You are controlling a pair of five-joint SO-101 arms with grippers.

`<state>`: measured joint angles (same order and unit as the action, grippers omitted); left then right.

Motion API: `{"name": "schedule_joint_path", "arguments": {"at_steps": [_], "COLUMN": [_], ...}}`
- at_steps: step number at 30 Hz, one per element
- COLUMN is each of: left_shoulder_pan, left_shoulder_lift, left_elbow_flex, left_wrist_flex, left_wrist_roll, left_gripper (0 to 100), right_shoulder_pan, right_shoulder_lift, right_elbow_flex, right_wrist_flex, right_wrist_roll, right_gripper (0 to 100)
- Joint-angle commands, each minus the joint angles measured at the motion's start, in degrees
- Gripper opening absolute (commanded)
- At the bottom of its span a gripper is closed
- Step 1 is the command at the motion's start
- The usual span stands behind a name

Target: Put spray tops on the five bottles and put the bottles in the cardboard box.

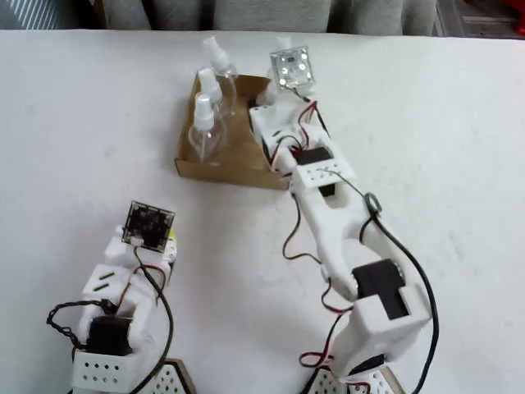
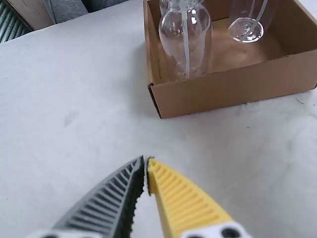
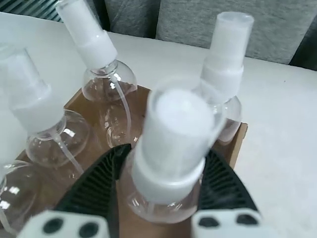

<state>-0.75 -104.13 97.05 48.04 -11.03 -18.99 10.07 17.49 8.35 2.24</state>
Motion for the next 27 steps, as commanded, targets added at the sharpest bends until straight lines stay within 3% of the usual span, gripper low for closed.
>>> {"name": "schedule_joint_path", "arguments": {"at_steps": [1,27], "left_shoulder_pan": [-0.4,-0.4], "left_shoulder_lift": [-0.75,-0.75], "left_elbow_flex": [-1.93,-1.93], "left_wrist_flex": [-0.26,-0.26], "left_wrist_roll": [-0.35,-0.44], "left_gripper": [2,2], "right_shoulder_pan": [1.54,1.89], "right_shoulder_lift": [0.48,10.68], "right_elbow_flex": [-4.31,-9.05], "right_wrist_flex": [-1.01,-1.01], "right_wrist_roll": [0.62,3.52], "right_gripper": [1.5,1.8]}}
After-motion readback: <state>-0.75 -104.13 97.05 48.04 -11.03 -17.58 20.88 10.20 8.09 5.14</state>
